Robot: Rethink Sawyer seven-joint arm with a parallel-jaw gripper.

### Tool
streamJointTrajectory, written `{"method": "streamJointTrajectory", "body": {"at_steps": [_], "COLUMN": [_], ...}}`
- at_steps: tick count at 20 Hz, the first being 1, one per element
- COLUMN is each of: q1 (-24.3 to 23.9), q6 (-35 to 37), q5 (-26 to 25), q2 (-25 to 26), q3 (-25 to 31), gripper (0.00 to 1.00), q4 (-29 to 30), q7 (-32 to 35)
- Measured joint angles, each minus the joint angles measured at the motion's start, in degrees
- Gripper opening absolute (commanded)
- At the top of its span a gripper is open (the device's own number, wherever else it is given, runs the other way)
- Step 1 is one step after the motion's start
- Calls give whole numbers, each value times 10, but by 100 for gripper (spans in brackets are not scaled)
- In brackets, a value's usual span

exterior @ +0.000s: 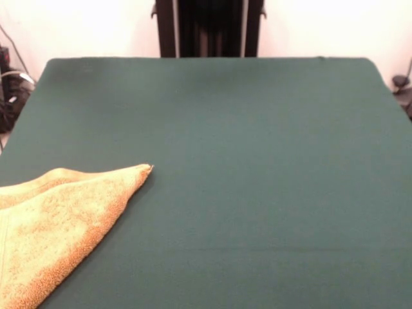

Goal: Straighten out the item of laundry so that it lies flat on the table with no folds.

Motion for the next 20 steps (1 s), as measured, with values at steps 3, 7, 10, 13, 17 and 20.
{"method": "streamJointTrajectory", "body": {"at_steps": [3, 7, 10, 13, 17, 20], "q1": [-8, -20, -29, -31, -31, -31], "q6": [-9, -22, -35, -44, -55, -60], "q5": [-4, -7, -8, -8, -8, -8], "q2": [-3, -9, -11, -11, -11, -11], "q3": [-3, -9, -12, -13, -13, -13], "gripper": [0, 0, 0, 0, 0, 0], "q4": [0, 0, 1, 2, 2, 2], "q7": [0, 0, 0, 0, 0, 0]}}
